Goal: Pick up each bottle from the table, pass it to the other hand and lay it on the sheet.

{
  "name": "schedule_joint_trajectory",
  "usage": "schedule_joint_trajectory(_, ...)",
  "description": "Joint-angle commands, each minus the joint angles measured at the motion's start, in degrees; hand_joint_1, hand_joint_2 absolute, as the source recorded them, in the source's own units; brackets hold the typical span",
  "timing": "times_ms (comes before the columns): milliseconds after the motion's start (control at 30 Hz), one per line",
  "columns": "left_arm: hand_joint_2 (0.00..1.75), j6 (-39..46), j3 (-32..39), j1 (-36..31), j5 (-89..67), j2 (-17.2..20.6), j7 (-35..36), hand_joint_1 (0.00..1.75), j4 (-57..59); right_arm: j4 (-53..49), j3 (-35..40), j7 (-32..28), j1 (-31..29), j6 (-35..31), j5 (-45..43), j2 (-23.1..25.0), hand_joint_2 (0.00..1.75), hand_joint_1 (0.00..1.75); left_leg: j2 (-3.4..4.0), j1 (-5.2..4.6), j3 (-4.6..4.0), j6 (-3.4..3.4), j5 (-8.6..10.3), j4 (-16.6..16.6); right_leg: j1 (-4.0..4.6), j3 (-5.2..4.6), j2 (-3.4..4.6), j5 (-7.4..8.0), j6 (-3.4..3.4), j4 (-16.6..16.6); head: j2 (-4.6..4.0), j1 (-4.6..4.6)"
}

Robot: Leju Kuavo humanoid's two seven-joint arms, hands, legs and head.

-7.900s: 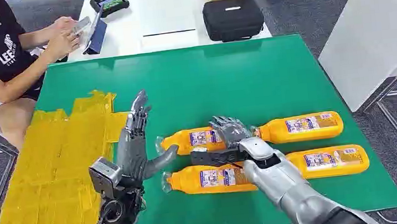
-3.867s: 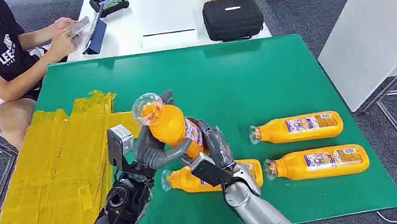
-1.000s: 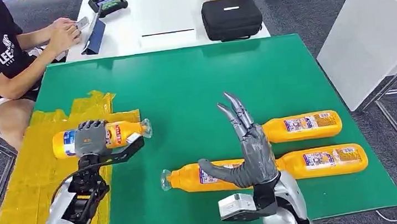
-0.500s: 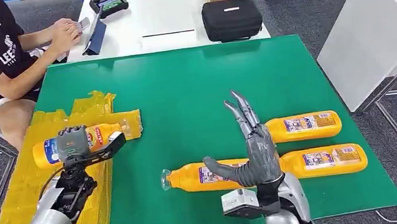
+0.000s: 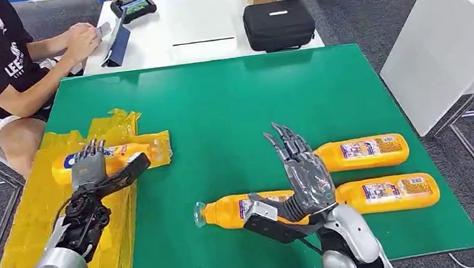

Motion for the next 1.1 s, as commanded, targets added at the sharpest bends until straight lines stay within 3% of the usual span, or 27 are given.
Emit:
schedule_joint_trajectory(33, 1.75, -4.72, 5.49, 4.51, 10.99, -6.6, -13.17, 0.0, -3.96, 0.14, -1.63, 2.11, -0.37, 5.97, 3.75, -2.8, 0.0, 0.0, 0.01, -0.02, 0.15, -0.05, -0.01, -0.06, -0.03, 0.17, 0.04, -0.01, -0.03, -0.07, 0.0, 0.0)
schedule_joint_trajectory(100, 1.75, -6.23, 4.34, 5.35, 13.19, -7.6, -14.53, 0.0, -6.94, 1.09, -1.67, 2.22, -0.89, 6.6, 3.95, -2.94, 0.0, 0.0, -0.04, -0.02, 0.26, -0.07, -0.01, -0.06, -0.02, 0.27, 0.0, -0.03, -0.04, -0.09, 0.0, 0.0)
schedule_joint_trajectory(133, 1.75, -7.41, 4.01, 5.87, 15.11, -7.92, -15.78, 0.0, -8.47, 1.45, -1.36, 2.08, -1.06, 7.22, 4.18, -3.19, 1.75, 0.0, -0.05, -0.01, 0.27, -0.09, -0.01, -0.06, -0.01, 0.27, 0.0, -0.02, -0.06, -0.11, 0.0, -0.02)
schedule_joint_trajectory(200, 1.75, -12.93, 0.55, 8.7, 24.14, -8.28, -20.45, 0.0, -15.72, 4.12, 0.33, 2.16, -1.83, 9.97, 5.22, -4.33, 1.75, 0.0, -0.11, -0.01, 0.26, -0.06, 0.01, -0.04, -0.02, -0.16, -0.05, -0.09, -0.07, -0.09, 0.0, 0.0)
schedule_joint_trajectory(267, 1.75, -16.18, -3.67, 10.8, 28.7, -7.77, -20.57, 0.0, -21.16, 7.8, 1.97, 2.61, -3.03, 11.08, 6.48, -4.9, 1.75, 0.0, -0.12, 0.01, 0.31, -0.07, -0.03, -0.08, 0.0, -0.14, -0.02, -0.17, -0.19, -0.17, 0.0, 0.02)
schedule_joint_trajectory(367, 1.75, -16.72, -4.9, 11.42, 29.6, -7.64, -19.46, 0.0, -22.9, 9.52, 2.37, 2.72, -3.47, 10.65, 6.69, -4.68, 1.75, 0.0, -0.04, 0.03, 0.3, -0.08, -0.08, -0.07, 0.04, 0.37, 0.08, -0.02, -0.01, -0.16, 0.0, 0.0)
schedule_joint_trajectory(467, 1.75, -16.95, -8.49, 11.39, 30.47, -6.52, -19.47, 0.0, -24.05, 11.44, 4.17, 3.65, -4.55, 13.49, 7.86, -5.18, 1.75, 0.0, -0.04, 0.02, 0.27, -0.12, -0.09, -0.06, 0.03, 0.34, 0.05, -0.06, -0.06, -0.1, 0.0, 0.02)
schedule_joint_trajectory(600, 1.75, -15.74, -13.62, 13.06, 32.7, -5.82, -16.74, 0.0, -31.57, 21.21, 7.97, 4.91, -8.1, 15.08, 9.88, -4.92, 1.75, 0.0, 0.07, 0.1, 0.1, -0.09, -0.06, -0.02, 0.12, 0.15, 0.08, -0.01, -0.04, -0.11, 0.0, 0.0)
schedule_joint_trajectory(1100, 1.75, -15.22, -16.45, 13.17, 37.62, -5.96, -18.54, 0.0, -30.5, 35.99, 8.78, 5.45, -9.96, 15.67, 10.84, -3.5, 1.75, 0.0, 0.03, 0.09, -0.06, -0.11, -0.07, -0.05, 0.09, 0.01, 0.05, -0.05, -0.04, -0.1, 0.0, 0.0)
